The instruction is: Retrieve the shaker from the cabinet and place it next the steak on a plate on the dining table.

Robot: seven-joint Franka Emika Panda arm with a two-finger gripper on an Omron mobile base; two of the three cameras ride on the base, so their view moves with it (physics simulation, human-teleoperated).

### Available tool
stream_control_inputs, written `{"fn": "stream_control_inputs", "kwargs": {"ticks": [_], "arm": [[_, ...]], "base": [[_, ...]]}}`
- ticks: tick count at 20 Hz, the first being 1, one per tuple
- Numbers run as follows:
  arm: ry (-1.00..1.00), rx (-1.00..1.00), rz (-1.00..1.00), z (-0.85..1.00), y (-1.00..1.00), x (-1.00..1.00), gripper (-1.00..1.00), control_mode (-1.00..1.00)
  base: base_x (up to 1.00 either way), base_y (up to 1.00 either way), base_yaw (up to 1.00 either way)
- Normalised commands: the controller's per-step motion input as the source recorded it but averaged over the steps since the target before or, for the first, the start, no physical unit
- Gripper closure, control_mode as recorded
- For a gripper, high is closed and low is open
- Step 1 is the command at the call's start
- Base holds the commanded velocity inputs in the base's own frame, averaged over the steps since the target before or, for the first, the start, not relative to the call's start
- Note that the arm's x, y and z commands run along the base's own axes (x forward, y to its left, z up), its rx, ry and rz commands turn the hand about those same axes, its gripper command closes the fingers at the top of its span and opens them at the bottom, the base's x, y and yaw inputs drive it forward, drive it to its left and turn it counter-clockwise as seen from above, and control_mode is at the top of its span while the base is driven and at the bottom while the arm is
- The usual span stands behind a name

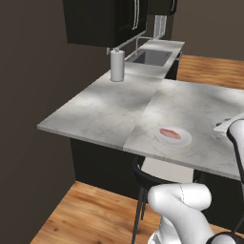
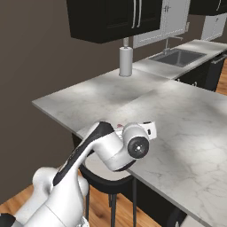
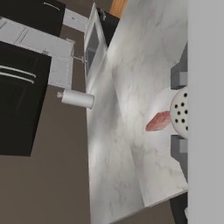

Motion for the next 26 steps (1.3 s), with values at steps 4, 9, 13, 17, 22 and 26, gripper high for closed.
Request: {"fn": "stream_control_inputs", "kwargs": {"ticks": [4, 9, 13, 17, 22, 26], "arm": [[0.0, 0.0, 0.02, -0.31, 0.0, 0.3, 1.0, -1.0], [0.0, 0.0, 0.03, -0.27, -0.04, 0.31, 1.0, -1.0], [0.0, 0.0, 0.03, -0.24, -0.07, 0.27, 1.0, -1.0], [0.0, 0.0, 0.04, -0.21, -0.13, 0.21, 1.0, -1.0], [0.0, 0.01, 0.05, -0.14, -0.23, 0.16, 1.0, -1.0], [0.0, 0.02, 0.08, -0.08, -0.23, 0.12, 1.0, -1.0]], "base": [[0.0, 0.0, 0.0], [0.0, 0.0, 0.0], [0.0, 0.0, 0.0], [0.0, 0.0, 0.0], [0.0, 0.0, 0.0], [0.0, 0.0, 0.0]]}}
